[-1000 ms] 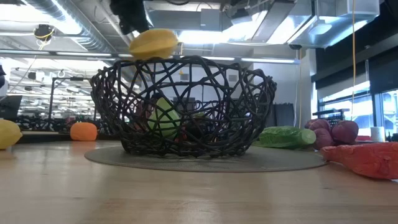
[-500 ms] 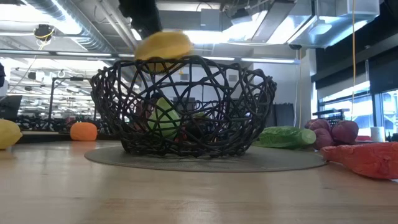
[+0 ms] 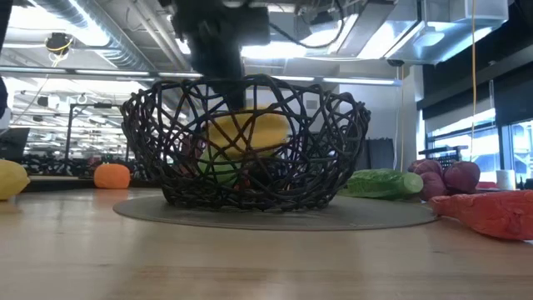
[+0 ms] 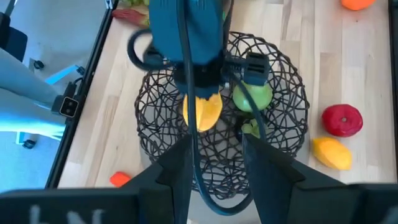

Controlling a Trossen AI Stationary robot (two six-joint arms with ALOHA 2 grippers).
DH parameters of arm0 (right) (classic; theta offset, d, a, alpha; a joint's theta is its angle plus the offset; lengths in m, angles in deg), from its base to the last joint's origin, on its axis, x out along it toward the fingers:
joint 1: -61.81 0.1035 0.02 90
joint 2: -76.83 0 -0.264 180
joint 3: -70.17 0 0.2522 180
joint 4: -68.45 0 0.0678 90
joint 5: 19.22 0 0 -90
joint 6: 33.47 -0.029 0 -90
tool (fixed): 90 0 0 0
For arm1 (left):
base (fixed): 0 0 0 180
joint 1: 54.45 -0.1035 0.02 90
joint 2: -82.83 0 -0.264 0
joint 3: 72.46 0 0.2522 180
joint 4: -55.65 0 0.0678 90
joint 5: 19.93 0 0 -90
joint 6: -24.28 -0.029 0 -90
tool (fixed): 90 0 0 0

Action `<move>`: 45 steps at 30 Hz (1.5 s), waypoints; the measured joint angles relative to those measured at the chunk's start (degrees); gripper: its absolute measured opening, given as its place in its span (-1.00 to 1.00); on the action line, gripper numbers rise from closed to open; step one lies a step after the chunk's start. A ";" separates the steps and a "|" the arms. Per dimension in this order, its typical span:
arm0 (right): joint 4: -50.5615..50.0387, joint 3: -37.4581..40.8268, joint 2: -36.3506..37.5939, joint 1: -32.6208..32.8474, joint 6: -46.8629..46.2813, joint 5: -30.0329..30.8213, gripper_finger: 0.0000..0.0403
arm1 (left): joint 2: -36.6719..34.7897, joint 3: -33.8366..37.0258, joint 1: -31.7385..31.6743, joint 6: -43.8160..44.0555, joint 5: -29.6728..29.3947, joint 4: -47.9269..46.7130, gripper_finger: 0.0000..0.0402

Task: Build produce basket
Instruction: Put the star fruit into the wire basket

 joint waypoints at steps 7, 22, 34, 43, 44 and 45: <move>-0.31 0.00 0.00 0.17 2.82 0.00 -0.34 | 3.64 0.00 -0.06 -0.93 -7.70 2.05 -0.97; -0.52 0.00 0.00 0.20 2.87 0.00 -0.34 | 5.89 -0.09 -0.42 0.76 -11.06 2.62 -0.80; -0.55 0.00 0.00 0.20 2.87 0.00 -0.34 | 5.89 -0.04 -0.44 1.10 -10.77 2.23 -0.53; -0.72 0.00 0.00 0.20 2.87 0.00 -0.34 | 3.51 0.02 -0.26 3.17 -10.45 1.22 -0.49; -0.80 0.00 0.00 0.20 2.87 0.00 -0.34 | 3.02 -0.01 -0.26 3.74 -10.42 1.64 -0.49; -0.79 0.00 0.00 0.20 2.87 0.00 -0.34 | 2.52 -0.04 -0.26 3.84 -10.42 1.64 -0.49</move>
